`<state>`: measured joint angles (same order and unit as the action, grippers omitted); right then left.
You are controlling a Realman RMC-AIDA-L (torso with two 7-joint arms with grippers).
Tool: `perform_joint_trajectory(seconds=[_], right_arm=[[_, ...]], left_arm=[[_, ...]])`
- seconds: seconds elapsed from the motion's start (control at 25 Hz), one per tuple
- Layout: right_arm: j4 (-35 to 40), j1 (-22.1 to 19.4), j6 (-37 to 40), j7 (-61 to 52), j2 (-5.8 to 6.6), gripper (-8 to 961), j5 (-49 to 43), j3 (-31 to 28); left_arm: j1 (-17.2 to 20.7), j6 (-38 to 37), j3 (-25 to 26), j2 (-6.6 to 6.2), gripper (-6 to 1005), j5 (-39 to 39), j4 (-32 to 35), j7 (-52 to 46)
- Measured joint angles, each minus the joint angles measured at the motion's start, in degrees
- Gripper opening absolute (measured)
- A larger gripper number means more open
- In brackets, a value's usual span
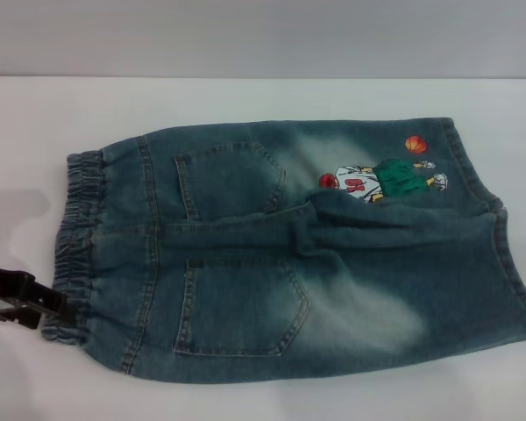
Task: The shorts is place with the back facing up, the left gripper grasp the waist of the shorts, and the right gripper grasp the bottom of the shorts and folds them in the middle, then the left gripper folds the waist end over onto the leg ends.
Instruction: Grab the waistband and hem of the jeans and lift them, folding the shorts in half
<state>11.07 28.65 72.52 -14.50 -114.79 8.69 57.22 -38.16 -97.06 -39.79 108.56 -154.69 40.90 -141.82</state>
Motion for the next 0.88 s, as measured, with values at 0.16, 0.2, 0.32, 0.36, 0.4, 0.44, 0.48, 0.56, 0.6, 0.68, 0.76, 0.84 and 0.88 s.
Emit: perform_joint_trajectory(seconds=[0.16,0.2,0.32,0.36,0.4,0.44,0.48,0.56,0.6,0.68,0.76,0.84,0.88], right_arm=[[0.0,0.1,0.0,0.0,0.0,601,0.0,0.0],[0.0,0.1,-0.1,0.0,0.01,601,0.0,0.0],[0.0,0.1,-0.1,0.0,0.03,601,0.0,0.0],[0.0,0.1,-0.1,0.0,0.04,601,0.0,0.0],[0.0,0.2,-0.1,0.0,0.04,601,0.0,0.0],[0.0,0.2,-0.1,0.0,0.04,601,0.0,-0.1],[0.0,0.2,-0.1,0.0,0.05,601,0.0,-0.2],[0.0,0.1,-0.1,0.0,0.06,601,0.0,-0.3],[0.0,0.1,-0.2,0.0,0.06,601,0.0,-0.4],[0.0,0.1,-0.2,0.0,0.07,601,0.0,-0.4],[0.0,0.1,-0.2,0.0,0.09,601,0.0,-0.4],[0.0,0.1,-0.2,0.0,0.09,601,0.0,-0.4],[0.0,0.1,-0.2,0.0,0.09,602,0.0,-0.4]], left_arm=[[0.0,0.1,-0.4,0.18,671,0.0,0.0,0.0],[-0.1,0.1,-0.4,0.2,671,0.0,0.0,0.0],[-0.3,-0.1,-0.4,0.31,671,0.3,0.0,0.1],[-0.4,-0.2,-0.4,0.34,671,0.3,0.0,0.1],[-0.5,-0.3,-0.4,0.42,670,0.4,0.0,0.1],[-0.6,-0.4,-0.5,0.5,670,0.4,0.0,0.1],[-0.7,-0.5,-0.5,0.64,670,0.4,0.0,0.1],[-0.8,-0.8,-0.5,0.79,670,0.4,0.0,0.2],[-0.8,-0.9,-0.5,0.85,670,0.4,0.0,0.2],[-0.9,-1.1,-0.5,0.88,669,0.4,0.0,0.2],[-1.0,-1.2,-0.5,0.92,669,0.4,0.0,0.2],[-1.2,-1.3,-0.4,0.93,669,0.5,0.0,0.2],[-1.3,-1.3,-0.4,0.94,669,0.5,0.0,0.2]])
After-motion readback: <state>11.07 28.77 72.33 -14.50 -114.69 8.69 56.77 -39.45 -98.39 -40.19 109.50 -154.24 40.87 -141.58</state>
